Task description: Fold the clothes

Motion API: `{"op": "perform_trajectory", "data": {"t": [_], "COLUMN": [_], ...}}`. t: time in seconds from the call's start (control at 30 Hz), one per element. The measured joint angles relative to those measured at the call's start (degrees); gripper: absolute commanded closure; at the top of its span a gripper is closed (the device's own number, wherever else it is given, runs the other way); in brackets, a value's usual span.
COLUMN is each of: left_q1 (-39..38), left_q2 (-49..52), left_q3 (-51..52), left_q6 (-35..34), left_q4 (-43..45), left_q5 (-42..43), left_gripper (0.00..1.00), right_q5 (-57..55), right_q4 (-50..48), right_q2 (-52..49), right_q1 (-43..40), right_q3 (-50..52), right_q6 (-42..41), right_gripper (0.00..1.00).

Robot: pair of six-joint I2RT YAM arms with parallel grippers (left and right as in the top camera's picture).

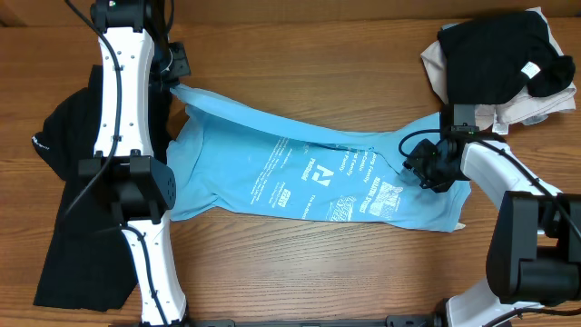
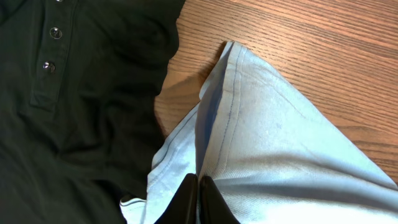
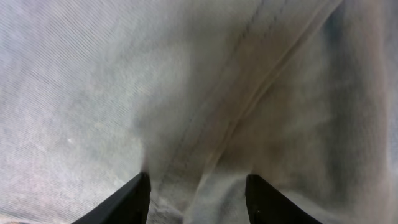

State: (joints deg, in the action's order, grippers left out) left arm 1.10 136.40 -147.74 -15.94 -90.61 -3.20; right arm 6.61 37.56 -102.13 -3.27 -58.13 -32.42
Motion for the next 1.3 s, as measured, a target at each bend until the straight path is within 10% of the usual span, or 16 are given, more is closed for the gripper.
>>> {"op": "perform_trajectory", "data": {"t": [1.3], "left_q1": [0.0], "left_q2": [0.0], "left_q3": [0.0], "left_q6": [0.0], "left_q4": [0.6], "left_q5": [0.0], "left_gripper": [0.96], "right_q5": [9.0], "right_q4": [4.4], "right_q2": [3.3], "right_q1": [1.6], "right_q3": [-4.7], "right_q6": [7.8], "right_gripper": [0.51]}}
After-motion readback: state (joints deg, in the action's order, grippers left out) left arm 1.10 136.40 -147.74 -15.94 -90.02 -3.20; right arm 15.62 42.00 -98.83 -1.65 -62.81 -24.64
